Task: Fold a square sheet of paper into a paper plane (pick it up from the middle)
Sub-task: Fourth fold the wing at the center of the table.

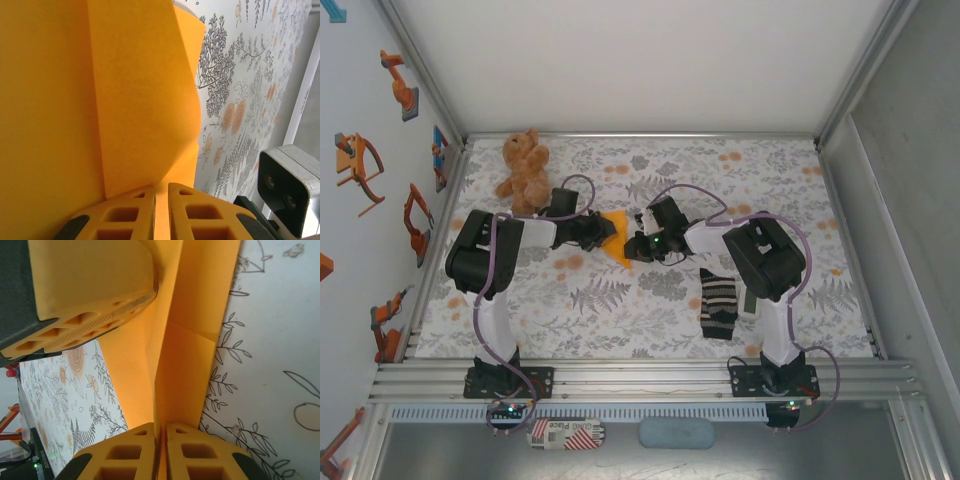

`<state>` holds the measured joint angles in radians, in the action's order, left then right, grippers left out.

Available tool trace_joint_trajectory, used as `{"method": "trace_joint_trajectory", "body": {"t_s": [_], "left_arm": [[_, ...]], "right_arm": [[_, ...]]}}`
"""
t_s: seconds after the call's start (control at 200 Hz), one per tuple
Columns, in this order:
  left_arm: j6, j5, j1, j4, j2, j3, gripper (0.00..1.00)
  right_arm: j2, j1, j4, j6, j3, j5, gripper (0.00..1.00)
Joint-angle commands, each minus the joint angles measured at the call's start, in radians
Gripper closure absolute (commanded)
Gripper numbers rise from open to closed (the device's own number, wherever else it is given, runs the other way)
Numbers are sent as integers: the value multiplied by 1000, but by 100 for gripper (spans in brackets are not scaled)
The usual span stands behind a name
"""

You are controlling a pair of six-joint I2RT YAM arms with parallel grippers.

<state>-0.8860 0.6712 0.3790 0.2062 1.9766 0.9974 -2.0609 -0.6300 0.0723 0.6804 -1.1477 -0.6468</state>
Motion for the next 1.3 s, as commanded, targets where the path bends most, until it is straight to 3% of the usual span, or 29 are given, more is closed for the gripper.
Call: {"method": "trace_joint_trajectory", "body": {"t_s": [0.0, 0.526, 0.996, 1.297], "left_arm": [[27, 19, -3, -5, -38, 6, 83], [30, -2, -22, -1, -105, -68, 72], [114, -100, -7, -233, -68, 18, 66], [185, -268, 39, -505, -15, 133, 59]], "right_arm": [[-72, 0, -109, -25, 29, 70, 90], [-73, 3, -108, -41, 39, 76, 93], [-78, 3, -104, -44, 36, 72, 92], [-71, 3, -87, -44, 37, 64, 90]]}}
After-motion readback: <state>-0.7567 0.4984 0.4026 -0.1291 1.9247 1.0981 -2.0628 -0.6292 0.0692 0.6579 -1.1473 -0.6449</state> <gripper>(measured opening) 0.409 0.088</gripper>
